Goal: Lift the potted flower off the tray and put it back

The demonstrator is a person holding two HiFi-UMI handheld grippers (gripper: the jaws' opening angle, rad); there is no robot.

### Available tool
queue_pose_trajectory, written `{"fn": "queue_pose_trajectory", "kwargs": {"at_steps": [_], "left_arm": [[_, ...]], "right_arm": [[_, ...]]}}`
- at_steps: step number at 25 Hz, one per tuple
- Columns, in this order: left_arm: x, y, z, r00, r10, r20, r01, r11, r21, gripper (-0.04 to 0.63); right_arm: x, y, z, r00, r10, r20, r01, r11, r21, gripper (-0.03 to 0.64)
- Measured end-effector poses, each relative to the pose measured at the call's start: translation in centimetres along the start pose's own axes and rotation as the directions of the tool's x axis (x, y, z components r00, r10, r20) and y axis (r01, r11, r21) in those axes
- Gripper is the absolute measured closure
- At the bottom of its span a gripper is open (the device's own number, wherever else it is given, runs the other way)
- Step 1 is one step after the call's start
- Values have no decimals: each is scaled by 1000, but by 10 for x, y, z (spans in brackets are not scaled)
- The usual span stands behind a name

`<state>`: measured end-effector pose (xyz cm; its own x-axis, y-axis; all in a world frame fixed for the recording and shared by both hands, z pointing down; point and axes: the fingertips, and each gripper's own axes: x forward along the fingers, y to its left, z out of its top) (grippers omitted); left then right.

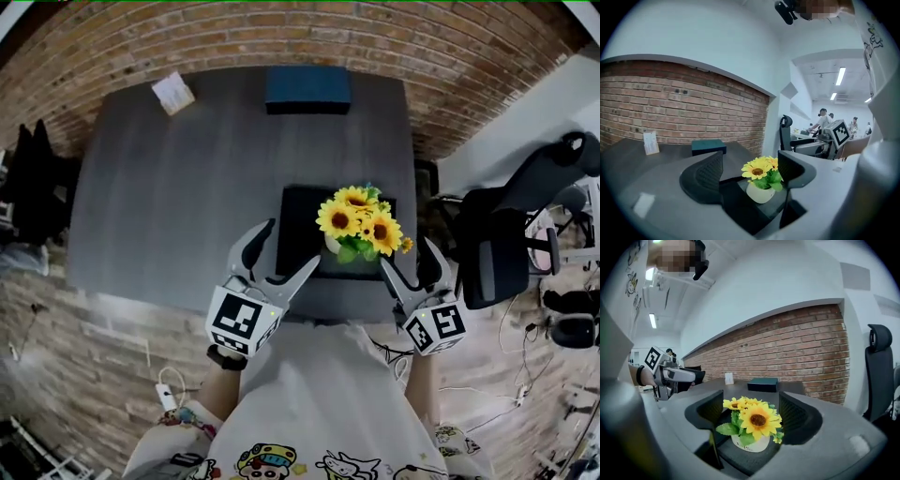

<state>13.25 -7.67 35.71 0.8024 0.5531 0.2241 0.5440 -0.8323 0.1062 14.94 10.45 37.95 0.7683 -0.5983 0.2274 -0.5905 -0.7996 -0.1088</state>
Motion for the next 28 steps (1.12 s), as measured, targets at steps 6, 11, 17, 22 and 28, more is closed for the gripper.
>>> {"fn": "queue_pose_trajectory", "kwargs": {"at_steps": [6,11,17,22,28], "left_arm": [[24,-5,4,996,-85,-24,85,996,9,225],[37,-13,5,993,-109,-36,109,994,4,225],[43,-19,2,991,-120,-50,121,993,7,221],[49,-26,-7,987,-141,-81,142,990,11,209],[57,-36,-29,973,-183,-142,185,983,0,173]], "right_arm": [[-10,-11,0,998,-55,2,55,998,24,250],[-12,-21,1,999,-50,-2,50,998,35,241],[-7,-24,2,1000,-17,-6,17,999,31,230],[-3,-19,-2,999,34,-24,-33,999,1,199],[6,-14,-18,995,79,-60,-80,997,-14,172]]}}
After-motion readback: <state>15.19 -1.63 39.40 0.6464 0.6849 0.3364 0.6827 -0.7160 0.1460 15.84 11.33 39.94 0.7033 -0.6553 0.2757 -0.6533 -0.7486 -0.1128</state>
